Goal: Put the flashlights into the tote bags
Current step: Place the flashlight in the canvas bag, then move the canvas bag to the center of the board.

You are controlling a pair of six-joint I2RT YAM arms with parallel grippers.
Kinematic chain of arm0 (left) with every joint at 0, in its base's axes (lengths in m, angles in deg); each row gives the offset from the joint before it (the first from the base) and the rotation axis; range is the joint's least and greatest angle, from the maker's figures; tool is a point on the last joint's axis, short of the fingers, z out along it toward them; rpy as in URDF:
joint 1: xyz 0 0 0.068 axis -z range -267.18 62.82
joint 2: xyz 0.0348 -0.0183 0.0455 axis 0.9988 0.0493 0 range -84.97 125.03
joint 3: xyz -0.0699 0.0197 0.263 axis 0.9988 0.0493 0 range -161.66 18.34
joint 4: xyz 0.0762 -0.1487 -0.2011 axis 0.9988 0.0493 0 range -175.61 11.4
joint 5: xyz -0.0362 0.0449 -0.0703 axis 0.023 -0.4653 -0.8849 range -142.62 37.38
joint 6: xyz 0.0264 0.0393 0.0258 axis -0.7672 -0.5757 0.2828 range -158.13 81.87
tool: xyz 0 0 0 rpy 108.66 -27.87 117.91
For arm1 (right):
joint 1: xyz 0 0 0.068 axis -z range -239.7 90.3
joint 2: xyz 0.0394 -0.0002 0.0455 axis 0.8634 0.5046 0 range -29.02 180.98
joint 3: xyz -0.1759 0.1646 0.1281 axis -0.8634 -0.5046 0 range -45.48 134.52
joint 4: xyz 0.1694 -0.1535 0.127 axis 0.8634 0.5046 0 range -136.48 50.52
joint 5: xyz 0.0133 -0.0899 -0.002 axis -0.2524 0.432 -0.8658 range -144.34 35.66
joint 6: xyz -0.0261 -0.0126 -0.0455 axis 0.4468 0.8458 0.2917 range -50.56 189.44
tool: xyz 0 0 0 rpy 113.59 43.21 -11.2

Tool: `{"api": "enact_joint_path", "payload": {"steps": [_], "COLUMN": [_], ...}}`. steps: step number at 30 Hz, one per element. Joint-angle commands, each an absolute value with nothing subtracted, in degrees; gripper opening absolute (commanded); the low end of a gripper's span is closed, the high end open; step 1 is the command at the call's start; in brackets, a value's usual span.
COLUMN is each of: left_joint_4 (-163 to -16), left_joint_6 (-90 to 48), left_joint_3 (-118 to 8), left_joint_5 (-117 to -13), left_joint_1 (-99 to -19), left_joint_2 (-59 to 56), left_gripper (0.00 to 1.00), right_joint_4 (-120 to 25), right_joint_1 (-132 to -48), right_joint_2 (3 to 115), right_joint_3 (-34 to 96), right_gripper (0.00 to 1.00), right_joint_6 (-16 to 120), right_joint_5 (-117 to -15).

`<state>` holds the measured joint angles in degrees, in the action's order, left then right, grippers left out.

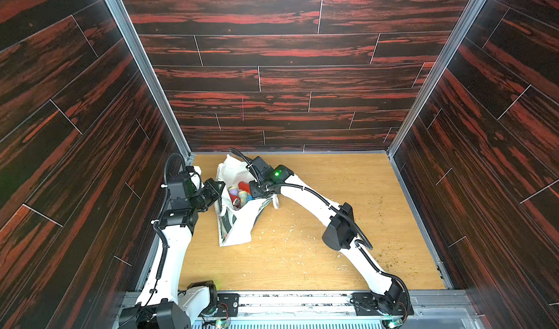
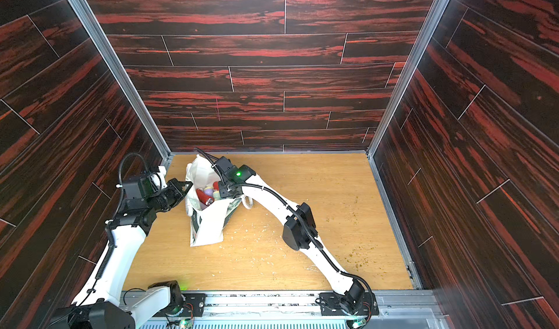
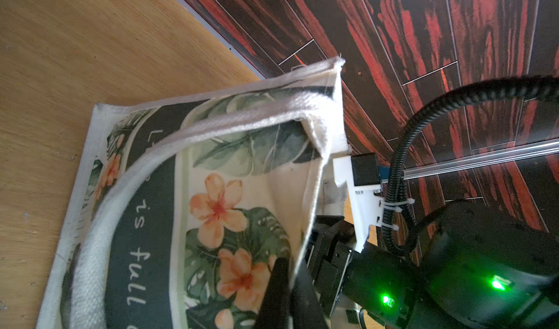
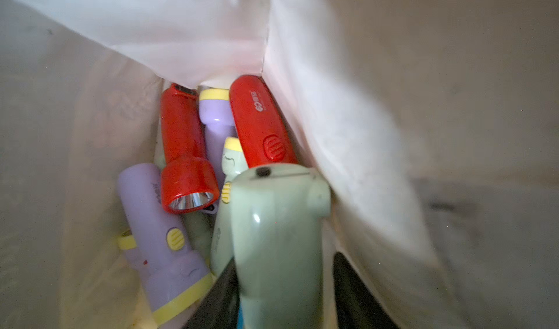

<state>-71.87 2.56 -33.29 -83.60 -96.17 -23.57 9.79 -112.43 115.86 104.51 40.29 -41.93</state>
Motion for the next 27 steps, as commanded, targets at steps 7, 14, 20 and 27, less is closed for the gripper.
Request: {"api": "enact_joint_path", "payload": {"steps": [7, 14, 20, 27], "left_joint_4": [-69.3, -57.1, -49.6, -46.4], "left_joint_6": [1.4, -4.1, -6.6, -7.5], "left_joint_3": [-34.1, -38.9, -41.6, -43.1], "left_joint_5": [-82.8, -74.6, -68.4, -63.5], "left_joint_1": [-96.3, -96.3, -96.2, -96.1], "left_joint_2": [-24.5, -24.0, -23.5, -23.0], "left_gripper": [0.0, 0.0, 0.0, 0.0], "right_joint_4": [9.4, 4.5, 3.5, 7.6], "right_joint_1": [-111.2, -111.4, -111.2, -110.9], "right_joint_2": [109.2, 100.0, 96.0, 100.0], "right_joint_3": [108.3, 100.9, 95.0, 98.2], "right_gripper": [0.65, 0.65, 0.65, 0.65], "right_joint_6": [42.2, 45.3, 44.9, 42.1], "right_joint_5": [-45.5, -45.1, -39.0, -40.7]}}
